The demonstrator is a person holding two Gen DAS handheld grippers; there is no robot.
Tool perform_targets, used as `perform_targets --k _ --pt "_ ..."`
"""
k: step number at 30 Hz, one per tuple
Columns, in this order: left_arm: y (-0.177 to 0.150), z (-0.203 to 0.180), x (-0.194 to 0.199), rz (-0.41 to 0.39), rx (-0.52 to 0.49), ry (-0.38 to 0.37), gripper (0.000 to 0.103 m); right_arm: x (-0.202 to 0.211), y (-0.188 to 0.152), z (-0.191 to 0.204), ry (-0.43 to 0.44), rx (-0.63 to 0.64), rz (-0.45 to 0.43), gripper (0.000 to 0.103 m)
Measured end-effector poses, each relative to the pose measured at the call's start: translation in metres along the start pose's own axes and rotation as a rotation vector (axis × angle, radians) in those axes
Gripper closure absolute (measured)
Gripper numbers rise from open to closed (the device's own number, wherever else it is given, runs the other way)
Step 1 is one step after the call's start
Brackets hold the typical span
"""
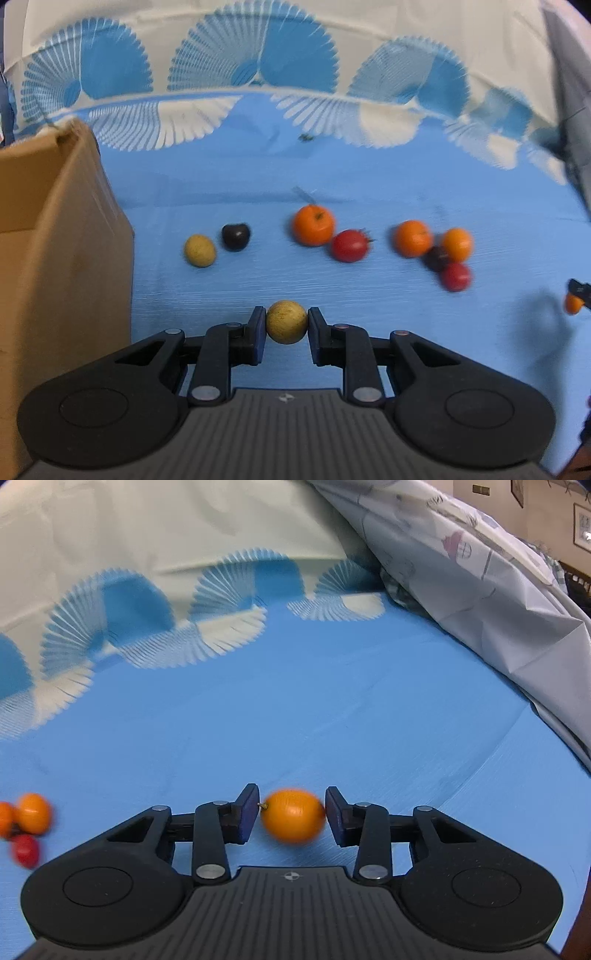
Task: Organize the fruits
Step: 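Carry the yellow fruit and orange tangerine over the cardboard box with both tools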
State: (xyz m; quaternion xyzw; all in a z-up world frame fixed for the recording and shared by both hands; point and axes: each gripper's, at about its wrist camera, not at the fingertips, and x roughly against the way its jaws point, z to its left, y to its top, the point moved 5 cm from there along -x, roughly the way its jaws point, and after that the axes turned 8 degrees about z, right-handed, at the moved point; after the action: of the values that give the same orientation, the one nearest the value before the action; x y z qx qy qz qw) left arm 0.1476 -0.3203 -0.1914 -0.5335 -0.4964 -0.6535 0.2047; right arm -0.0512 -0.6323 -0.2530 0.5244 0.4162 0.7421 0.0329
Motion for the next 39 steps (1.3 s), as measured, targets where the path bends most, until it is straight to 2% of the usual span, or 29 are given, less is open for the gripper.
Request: perform_targets --k 4,6,8,10,11,12,14,16,17,19,21,22,25,28,36,39 --pt "-0.012 -0.005 0.047 -0.025 -0.012 -0.033 0.077 0.056 -0.009 0.025 0.103 -0.008 -0.034 0.065" --pt "-0.022 -0.002 0.073 -0.038 -0.019 -0.048 0.077 0.09 -0.019 0.043 0.152 0.004 -0.061 0.072" --pt "-0.034 0.003 0.096 -0.053 -0.02 -0.057 0.077 0.123 -0.031 0.065 0.194 0.034 -0.097 0.074" --pt "-0.048 0.014 0.119 -0.071 -0.017 -0.062 0.077 0.155 -0.044 0.093 0.245 0.096 -0.137 0.081" --pt "-0.053 0.02 0.127 -0.075 -0.01 -0.059 0.077 0.165 -0.048 0.105 0.25 0.135 -0.159 0.092" --pt "-0.059 0.029 0.133 -0.073 0.0 -0.056 0.077 0.17 -0.052 0.119 0.257 0.18 -0.169 0.101" --pt "-0.067 0.043 0.138 -0.059 0.022 -0.047 0.077 0.162 -0.058 0.138 0.288 0.201 -0.097 0.101" --pt "-0.073 0.058 0.139 -0.036 0.051 -0.037 0.077 0.149 -0.058 0.136 0.267 0.121 -0.071 0.1" --pt "-0.075 0.062 0.139 -0.034 0.057 -0.04 0.077 0.145 -0.058 0.129 0.242 0.084 -0.064 0.1" --pt "-0.077 0.069 0.14 -0.034 0.054 -0.037 0.077 0.138 -0.06 0.109 0.194 0.018 -0.033 0.088" --pt "-0.077 0.07 0.136 -0.032 0.046 -0.045 0.077 0.135 -0.07 0.086 0.189 -0.044 0.0 0.04" --pt "-0.076 0.069 0.133 -0.029 0.043 -0.047 0.077 0.135 -0.077 0.08 0.206 -0.042 0.017 0.036" --pt "-0.071 0.058 0.121 -0.017 0.035 -0.068 0.077 0.134 -0.102 0.082 0.305 0.045 0.134 0.036" --pt "-0.068 0.047 0.109 -0.008 0.026 -0.085 0.077 0.135 -0.122 0.106 0.433 0.141 0.262 0.036" --pt "-0.065 0.051 0.106 -0.005 0.033 -0.063 0.077 0.146 -0.16 0.207 0.584 0.529 0.387 0.036" --pt "-0.062 0.059 0.108 -0.005 0.049 -0.062 0.077 0.152 -0.183 0.248 0.615 0.659 0.397 0.035"
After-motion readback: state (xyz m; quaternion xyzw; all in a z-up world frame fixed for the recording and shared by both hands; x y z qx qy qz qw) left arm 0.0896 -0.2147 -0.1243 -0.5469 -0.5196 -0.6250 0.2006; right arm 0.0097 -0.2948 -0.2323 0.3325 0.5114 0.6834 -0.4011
